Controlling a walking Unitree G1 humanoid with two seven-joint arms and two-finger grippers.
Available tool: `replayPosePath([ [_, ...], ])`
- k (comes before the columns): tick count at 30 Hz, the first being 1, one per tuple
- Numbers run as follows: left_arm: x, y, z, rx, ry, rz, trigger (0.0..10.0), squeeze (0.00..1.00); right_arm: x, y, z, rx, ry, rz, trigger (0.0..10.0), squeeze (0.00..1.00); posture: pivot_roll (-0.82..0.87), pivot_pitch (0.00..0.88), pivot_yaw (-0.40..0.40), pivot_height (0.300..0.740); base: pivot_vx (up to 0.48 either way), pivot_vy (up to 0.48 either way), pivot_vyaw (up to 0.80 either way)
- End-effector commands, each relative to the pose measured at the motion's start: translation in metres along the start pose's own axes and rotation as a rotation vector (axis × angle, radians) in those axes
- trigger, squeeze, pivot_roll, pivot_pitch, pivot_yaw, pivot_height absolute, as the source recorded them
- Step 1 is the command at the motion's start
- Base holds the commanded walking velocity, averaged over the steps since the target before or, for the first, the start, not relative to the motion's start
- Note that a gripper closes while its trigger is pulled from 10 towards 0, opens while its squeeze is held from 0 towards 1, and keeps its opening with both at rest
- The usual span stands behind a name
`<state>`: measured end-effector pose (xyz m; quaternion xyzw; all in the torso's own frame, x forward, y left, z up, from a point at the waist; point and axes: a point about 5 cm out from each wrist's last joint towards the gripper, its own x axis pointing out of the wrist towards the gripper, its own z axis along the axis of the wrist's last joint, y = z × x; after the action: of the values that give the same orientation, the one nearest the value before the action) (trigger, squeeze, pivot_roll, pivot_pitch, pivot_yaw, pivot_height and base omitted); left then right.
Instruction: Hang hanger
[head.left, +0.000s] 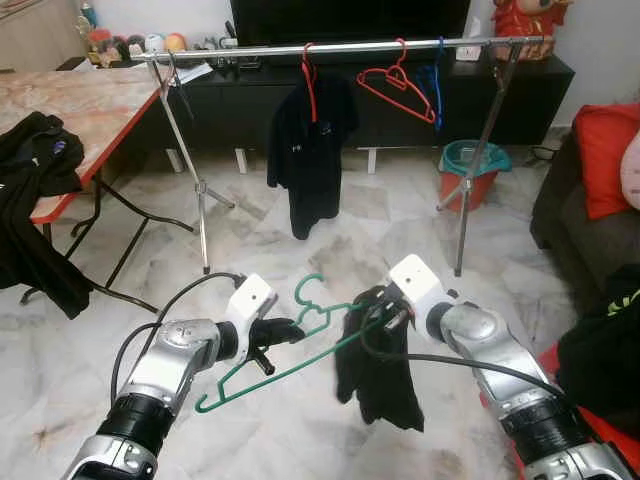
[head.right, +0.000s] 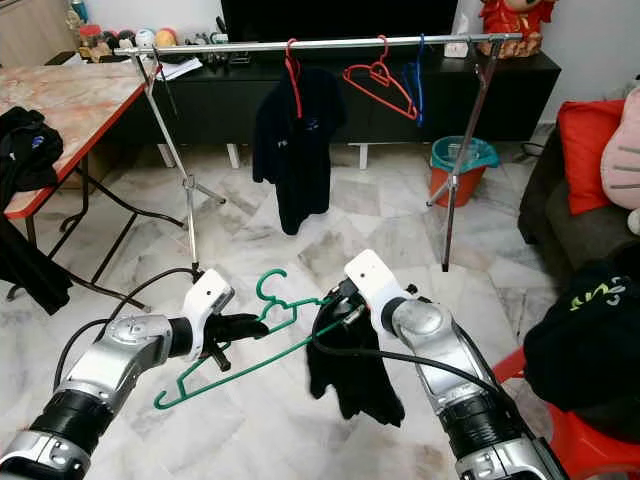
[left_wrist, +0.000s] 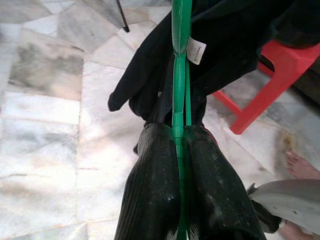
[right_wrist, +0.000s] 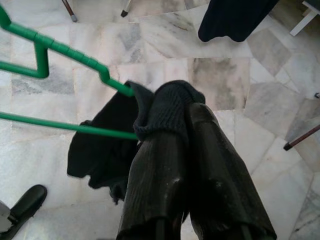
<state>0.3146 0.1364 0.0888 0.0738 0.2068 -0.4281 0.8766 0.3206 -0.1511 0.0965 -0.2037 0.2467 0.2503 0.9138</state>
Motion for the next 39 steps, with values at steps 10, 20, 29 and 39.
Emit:
replayPosePath([
  [10, 0.0, 0.009, 0.007, 0.029, -0.025, 0.074, 10.0, 0.0, -0.002, 0.013, 0.011, -0.036, -0.029, 0.07, 10.0, 0.0, -0.02, 0.0, 0.038, 0.74, 0.0, 0.0, 0.0],
  [20, 0.002, 0.012, 0.011, 0.034, -0.046, 0.11, 10.0, 0.0, -0.006, 0.022, 0.003, -0.124, 0.033, 0.136, 10.0, 0.0, -0.02, 0.0, 0.039, 0.74, 0.0, 0.0, 0.0],
  [29, 0.003, 0.012, 0.008, 0.042, -0.02, 0.104, 10.0, 0.0, -0.011, 0.017, 0.011, -0.157, 0.038, 0.082, 10.0, 0.0, -0.02, 0.0, 0.041, 0.74, 0.0, 0.0, 0.0],
  [39, 0.003, 0.014, -0.007, 0.066, 0.088, 0.121, 10.0, 0.0, -0.011, -0.008, 0.015, -0.128, 0.044, -0.114, 10.0, 0.0, -0.02, 0.0, 0.04, 0.74, 0.0, 0.0, 0.0],
])
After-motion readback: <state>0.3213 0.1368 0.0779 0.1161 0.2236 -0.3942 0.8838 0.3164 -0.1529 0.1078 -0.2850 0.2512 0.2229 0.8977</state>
